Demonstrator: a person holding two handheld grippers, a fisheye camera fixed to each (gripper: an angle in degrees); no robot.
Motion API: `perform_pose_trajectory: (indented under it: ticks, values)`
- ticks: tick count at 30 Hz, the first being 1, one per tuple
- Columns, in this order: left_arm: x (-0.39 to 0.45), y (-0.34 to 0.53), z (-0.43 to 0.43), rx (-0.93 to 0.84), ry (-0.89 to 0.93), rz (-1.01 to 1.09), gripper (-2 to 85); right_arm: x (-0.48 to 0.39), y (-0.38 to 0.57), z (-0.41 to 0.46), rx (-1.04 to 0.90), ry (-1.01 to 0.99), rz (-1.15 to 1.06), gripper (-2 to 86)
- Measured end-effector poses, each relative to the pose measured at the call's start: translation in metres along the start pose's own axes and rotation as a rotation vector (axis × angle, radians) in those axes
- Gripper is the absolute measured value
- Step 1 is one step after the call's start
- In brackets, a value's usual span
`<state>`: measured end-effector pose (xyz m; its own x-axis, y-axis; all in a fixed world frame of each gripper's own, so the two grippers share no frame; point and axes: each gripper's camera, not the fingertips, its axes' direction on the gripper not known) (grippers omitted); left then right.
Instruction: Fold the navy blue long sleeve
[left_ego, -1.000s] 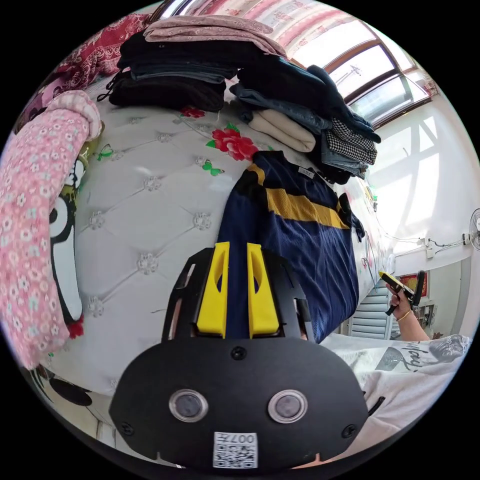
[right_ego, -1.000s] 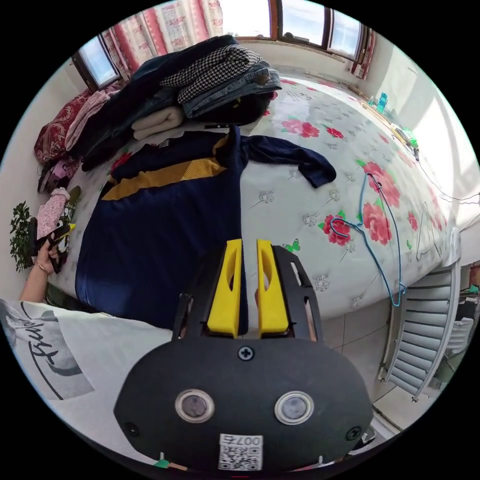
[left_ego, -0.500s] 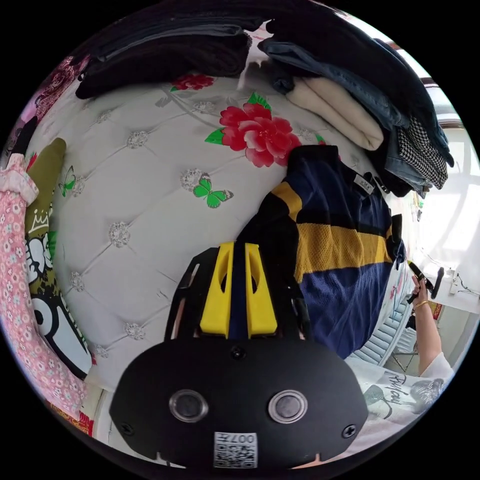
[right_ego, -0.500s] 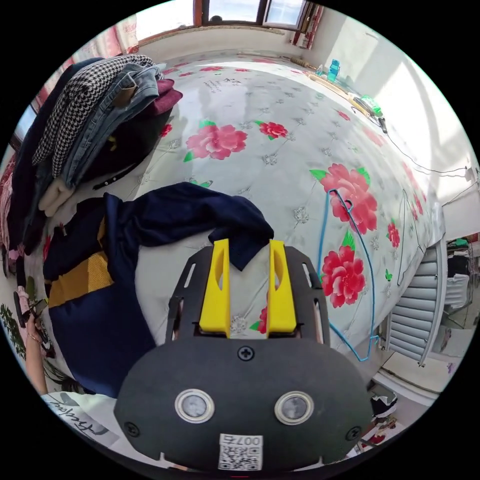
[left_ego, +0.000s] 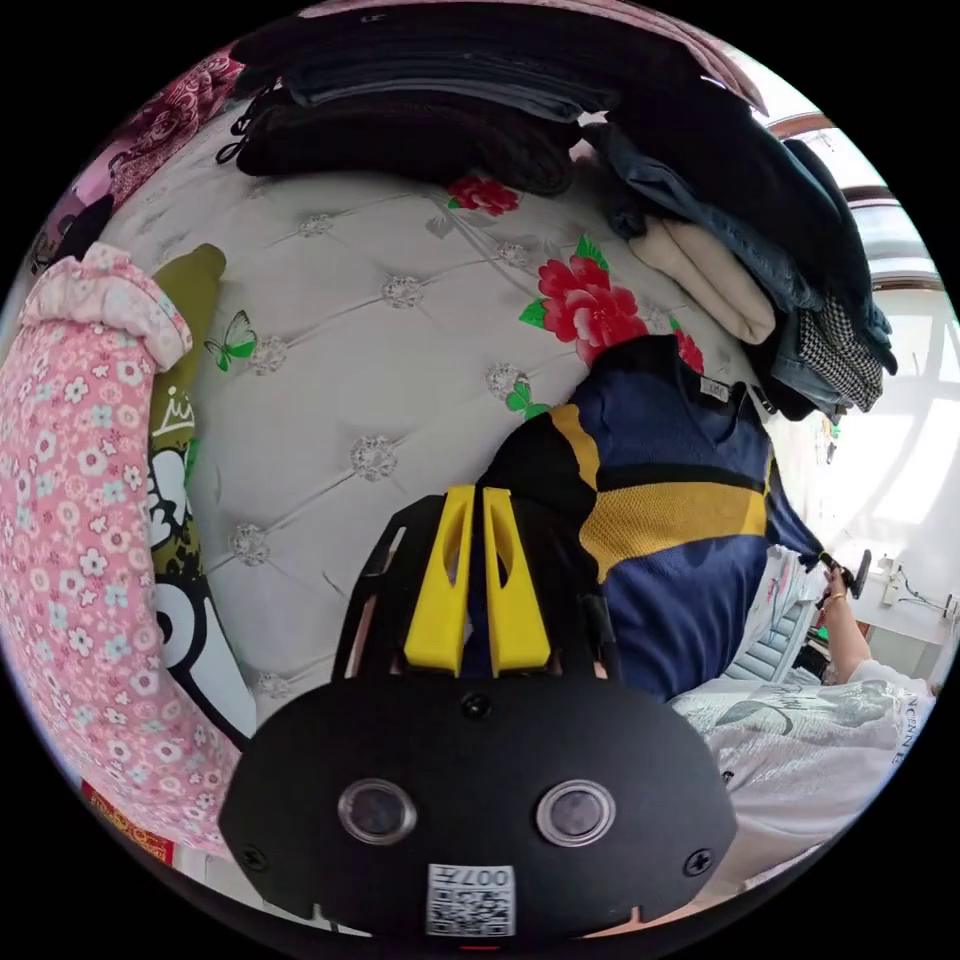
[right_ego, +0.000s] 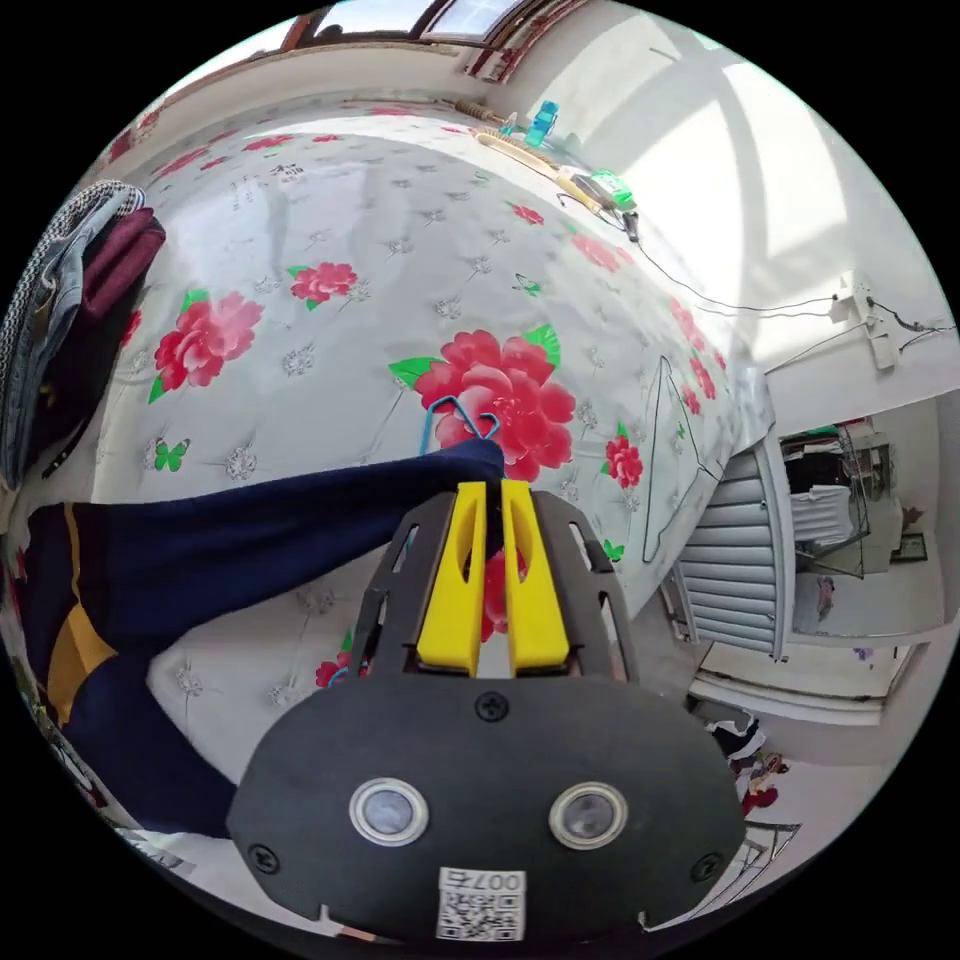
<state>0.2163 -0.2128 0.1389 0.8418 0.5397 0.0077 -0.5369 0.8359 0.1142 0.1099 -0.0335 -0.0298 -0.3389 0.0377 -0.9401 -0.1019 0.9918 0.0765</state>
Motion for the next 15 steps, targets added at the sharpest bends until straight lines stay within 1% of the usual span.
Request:
perform_pose_trajectory:
  ticks: [1,2,3,6,7,8,9,10,11,12,14,15]
  values:
    - [-0.006,-0.002,0.003,0.001,0.054,-0.015,3.9,0.016,-0.001,0.005,-0.054,-0.075,0.043,1.3]
    - [-0.007,-0.004,0.006,-0.012,0.064,-0.024,5.8,0.026,0.0,0.01,-0.113,-0.112,0.09,1.4]
    - [-0.007,-0.006,0.007,-0.016,0.061,-0.019,6.0,0.027,0.001,0.011,-0.129,-0.116,0.1,1.5]
    - [0.0,-0.01,-0.003,0.002,0.018,0.017,6.6,0.018,0.012,0.0,-0.087,-0.03,0.069,1.5]
    - [0.003,-0.01,-0.013,0.024,0.011,0.033,6.6,0.012,0.017,-0.006,-0.06,0.028,0.047,1.5]
    - [0.005,-0.01,-0.025,0.055,0.0,0.05,6.6,0.007,0.023,-0.015,-0.013,0.106,0.05,1.2]
    - [0.006,-0.01,-0.031,0.071,-0.007,0.059,6.5,0.003,0.027,-0.021,0.023,0.137,0.049,1.1]
    - [0.009,-0.011,-0.044,0.104,-0.021,0.078,6.4,-0.009,0.033,-0.036,0.114,0.16,0.026,0.9]
    - [0.015,-0.012,-0.057,0.142,-0.035,0.113,6.3,-0.027,0.039,-0.051,0.191,0.116,-0.02,0.7]
    - [0.019,-0.013,-0.061,0.158,-0.04,0.138,6.1,-0.038,0.041,-0.057,0.22,0.07,-0.049,0.7]
    - [0.043,-0.027,-0.063,0.191,-0.018,0.239,5.8,-0.099,0.044,-0.075,0.287,-0.177,-0.217,0.8]
    - [0.05,-0.032,-0.06,0.191,0.001,0.264,5.8,-0.117,0.044,-0.077,0.294,-0.233,-0.259,0.8]
